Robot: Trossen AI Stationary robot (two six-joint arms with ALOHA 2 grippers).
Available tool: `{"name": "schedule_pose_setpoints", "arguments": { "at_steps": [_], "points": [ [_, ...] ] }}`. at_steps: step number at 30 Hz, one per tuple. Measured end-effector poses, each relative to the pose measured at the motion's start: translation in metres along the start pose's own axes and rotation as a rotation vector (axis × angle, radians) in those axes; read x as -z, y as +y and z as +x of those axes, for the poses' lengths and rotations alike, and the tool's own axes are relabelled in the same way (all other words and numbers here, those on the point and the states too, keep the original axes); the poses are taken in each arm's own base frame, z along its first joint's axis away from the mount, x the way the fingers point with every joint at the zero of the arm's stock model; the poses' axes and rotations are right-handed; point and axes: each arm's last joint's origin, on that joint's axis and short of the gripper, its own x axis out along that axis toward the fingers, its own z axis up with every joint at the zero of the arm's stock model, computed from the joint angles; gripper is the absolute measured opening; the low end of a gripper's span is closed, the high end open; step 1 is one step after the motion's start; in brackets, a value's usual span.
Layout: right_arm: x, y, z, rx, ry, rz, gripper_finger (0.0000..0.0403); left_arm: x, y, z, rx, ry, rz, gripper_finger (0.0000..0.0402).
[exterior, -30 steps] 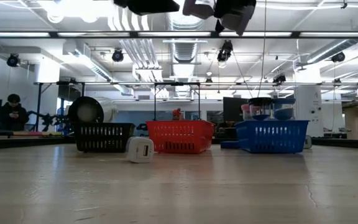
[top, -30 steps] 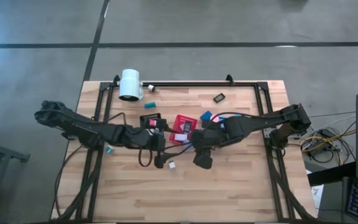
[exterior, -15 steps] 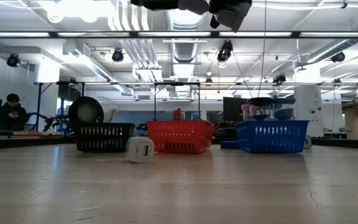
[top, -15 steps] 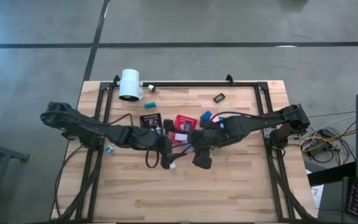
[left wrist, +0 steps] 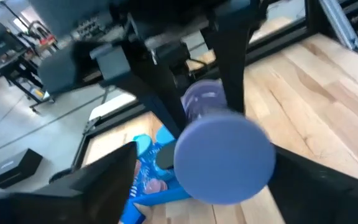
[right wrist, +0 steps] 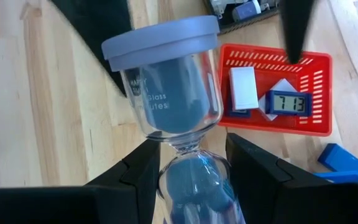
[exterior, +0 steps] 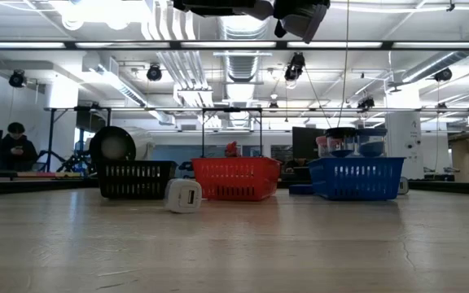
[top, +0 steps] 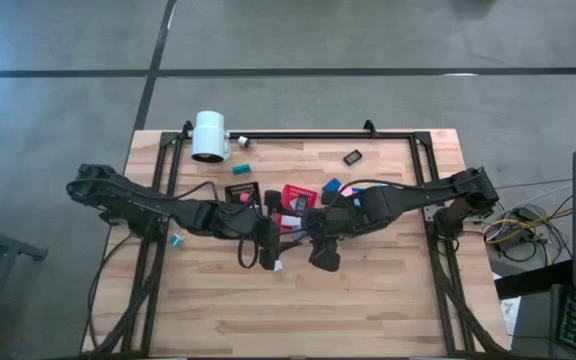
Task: Pick & Place Office items
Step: Put the purple hourglass into the blue bin
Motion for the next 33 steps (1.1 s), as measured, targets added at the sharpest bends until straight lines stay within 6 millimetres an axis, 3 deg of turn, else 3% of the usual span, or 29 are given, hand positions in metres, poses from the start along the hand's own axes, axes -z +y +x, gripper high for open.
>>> {"name": "schedule_pose_setpoints", "arguments": {
  "at_steps": [7,19,22,24,33],
  "points": [
    [-0.0009,-0.0006,0.0002,0.011,-0.012,0.005,0.0148,0.0004,0.0001,0.0002,0.007,0.001,-0.001,0.0191],
    [-0.0007,-0.0001,0.0001,0.015,-0.014,-0.002,0.0140,0.0003,-0.0002,0.0002,0.030,-0.006,0.005,0.0191],
    [0.0000,-0.0002,-0.0008,0.012,-0.008,0.004,0.0140,0.0028,-0.0011,0.0003,0.033,0.011,0.009,0.0152],
    [0.0002,-0.0002,-0.0009,0.009,-0.006,0.007,0.0140,0.0023,-0.0010,0.0003,0.032,0.007,0.010,0.0163],
    [0.0025,-0.0016,0.0009,0.008,0.029,0.013,0.0140,-0.0033,0.0013,-0.0032,0.018,-0.026,0.033,0.0285]
  ]
}}
